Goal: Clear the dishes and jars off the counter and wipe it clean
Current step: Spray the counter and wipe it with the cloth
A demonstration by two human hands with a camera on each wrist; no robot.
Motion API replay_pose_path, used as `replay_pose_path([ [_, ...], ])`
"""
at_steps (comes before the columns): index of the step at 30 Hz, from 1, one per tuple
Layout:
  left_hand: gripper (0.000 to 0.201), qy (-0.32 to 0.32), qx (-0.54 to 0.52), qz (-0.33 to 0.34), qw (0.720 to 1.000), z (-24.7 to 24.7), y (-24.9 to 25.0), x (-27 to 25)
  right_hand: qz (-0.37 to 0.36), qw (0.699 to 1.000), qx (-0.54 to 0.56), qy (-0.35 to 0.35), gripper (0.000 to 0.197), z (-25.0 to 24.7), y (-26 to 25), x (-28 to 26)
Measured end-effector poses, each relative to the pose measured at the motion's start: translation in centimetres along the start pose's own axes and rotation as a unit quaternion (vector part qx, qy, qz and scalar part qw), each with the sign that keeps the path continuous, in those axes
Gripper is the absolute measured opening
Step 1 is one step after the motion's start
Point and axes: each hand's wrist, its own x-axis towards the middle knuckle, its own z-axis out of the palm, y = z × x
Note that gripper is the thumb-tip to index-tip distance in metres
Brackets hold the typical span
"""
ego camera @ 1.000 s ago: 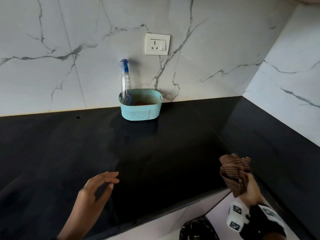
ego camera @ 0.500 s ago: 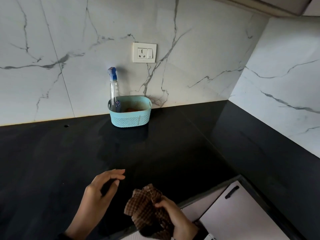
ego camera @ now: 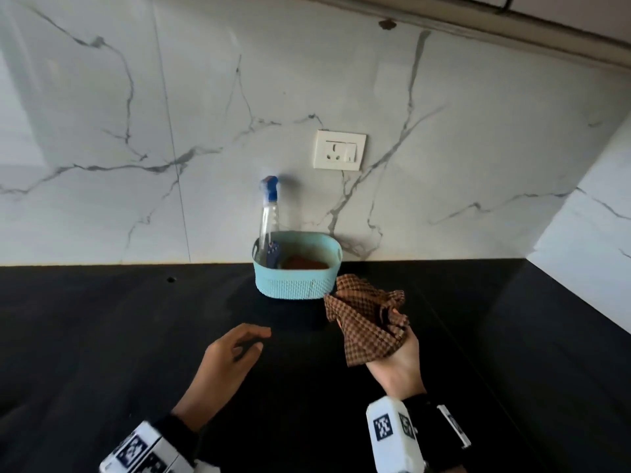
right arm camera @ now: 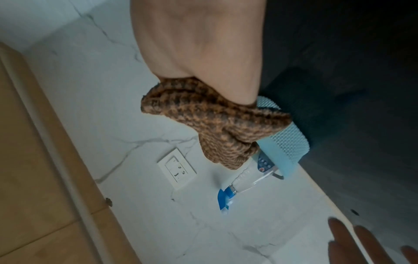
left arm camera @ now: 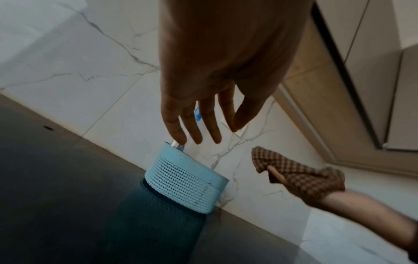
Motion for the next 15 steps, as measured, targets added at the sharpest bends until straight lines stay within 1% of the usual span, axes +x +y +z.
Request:
replay_pose_path([
  [2,0.046,0.015,0.049,-0.013,0.999,0.2,-0.5,4.1,0.004,0.999,-0.020,-0.033,0.040,1.7,-0.3,4.3],
  [4,0.038,0.015,0.117,-0.027,0.993,0.4,-1.0,8.0,0.024,0.997,-0.020,-0.075,0.046,3.3,-0.4,8.9],
  [5,0.039,0.016,0.150,-0.035,0.988,0.5,-1.3,9.6,0.027,0.995,-0.023,-0.089,0.045,4.3,-0.4,10.9],
  [7,0.049,0.023,0.203,-0.030,0.979,0.8,-1.9,12.1,0.018,0.994,-0.042,-0.101,0.042,5.9,-0.6,15.3],
  [8,0.053,0.026,0.222,-0.026,0.974,0.9,-2.2,13.1,0.012,0.995,-0.058,-0.083,0.037,6.6,-0.5,17.7],
  [9,0.055,0.026,0.238,-0.023,0.971,1.1,-2.3,13.6,0.003,0.995,-0.082,-0.051,0.032,7.3,-0.5,19.5],
  [10,0.057,0.024,0.250,-0.022,0.968,1.4,-2.6,14.2,-0.014,0.992,-0.124,-0.014,0.028,7.3,-0.4,22.4],
  [11,0.058,0.021,0.263,-0.024,0.964,1.7,-3.1,14.7,-0.038,0.983,-0.181,0.018,0.026,7.6,-0.2,24.6],
  [12,0.061,0.017,0.280,-0.028,0.959,2.1,-3.5,15.2,-0.064,0.966,-0.248,0.035,0.025,7.4,0.2,26.5],
  [13,0.064,0.012,0.303,-0.034,0.952,2.4,-3.9,15.8,-0.080,0.937,-0.339,0.035,0.026,7.3,0.8,28.2],
  [14,0.067,0.004,0.328,-0.044,0.944,2.7,-4.4,16.2,-0.098,0.889,-0.446,0.010,0.036,6.8,1.8,30.0],
  [15,0.070,-0.010,0.350,-0.065,0.934,2.9,-4.9,16.7,-0.105,0.815,-0.570,-0.006,0.050,6.5,2.8,30.8],
])
